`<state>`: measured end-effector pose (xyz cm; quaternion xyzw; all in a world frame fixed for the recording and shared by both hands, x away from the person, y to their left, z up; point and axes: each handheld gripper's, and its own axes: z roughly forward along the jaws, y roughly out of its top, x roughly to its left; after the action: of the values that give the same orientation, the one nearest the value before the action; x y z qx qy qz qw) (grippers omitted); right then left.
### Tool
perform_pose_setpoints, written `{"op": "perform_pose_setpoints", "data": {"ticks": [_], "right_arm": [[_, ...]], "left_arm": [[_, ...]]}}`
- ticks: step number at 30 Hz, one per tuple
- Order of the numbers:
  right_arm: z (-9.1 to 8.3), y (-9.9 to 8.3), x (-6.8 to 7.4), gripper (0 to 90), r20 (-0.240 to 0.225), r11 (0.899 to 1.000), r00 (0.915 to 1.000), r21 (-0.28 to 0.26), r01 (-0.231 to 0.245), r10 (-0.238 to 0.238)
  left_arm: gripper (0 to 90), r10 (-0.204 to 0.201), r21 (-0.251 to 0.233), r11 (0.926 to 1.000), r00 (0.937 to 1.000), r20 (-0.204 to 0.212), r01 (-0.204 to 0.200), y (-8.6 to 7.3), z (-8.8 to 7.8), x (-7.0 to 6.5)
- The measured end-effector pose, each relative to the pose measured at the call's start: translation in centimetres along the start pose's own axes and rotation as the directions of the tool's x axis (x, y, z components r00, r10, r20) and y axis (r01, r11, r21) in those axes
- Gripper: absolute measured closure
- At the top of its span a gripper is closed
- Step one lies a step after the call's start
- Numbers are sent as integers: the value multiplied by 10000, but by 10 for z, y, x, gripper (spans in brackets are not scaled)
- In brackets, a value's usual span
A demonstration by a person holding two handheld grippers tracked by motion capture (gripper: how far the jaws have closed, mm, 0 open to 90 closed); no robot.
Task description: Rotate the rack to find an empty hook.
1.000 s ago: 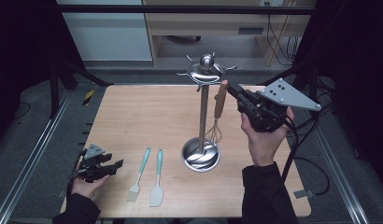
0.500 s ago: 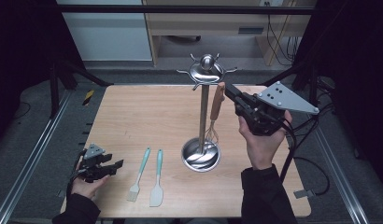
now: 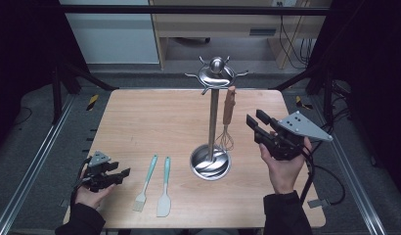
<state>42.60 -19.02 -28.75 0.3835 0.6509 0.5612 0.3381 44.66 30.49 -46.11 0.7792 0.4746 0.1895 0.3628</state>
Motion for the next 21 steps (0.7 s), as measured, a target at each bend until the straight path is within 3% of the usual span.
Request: {"op": "perform_pose_setpoints", "data": {"ticks": [5, 10, 14, 21], "right_arm": [[-2, -33, -11, 551, 315, 9975, 9993, 671, -199, 178], [1, -52, -19, 505, 580, 9914, 9981, 1271, -297, 225], [4, -66, -25, 466, 664, 9849, 9956, 1555, -761, 665], [5, -92, -35, 425, 1088, 9709, 9920, 2233, -870, 639]], "left_arm": [[421, 82, 2, 10000, 10000, -6, -82, 1, -1, -2], [422, 162, -47, 9999, 9998, 62, -161, 2, -2, -5], [427, 170, -111, 9998, 9998, 125, -168, 2, -2, -9], [432, 224, -169, 9996, 9993, 283, -220, 4, -3, -17]]}}
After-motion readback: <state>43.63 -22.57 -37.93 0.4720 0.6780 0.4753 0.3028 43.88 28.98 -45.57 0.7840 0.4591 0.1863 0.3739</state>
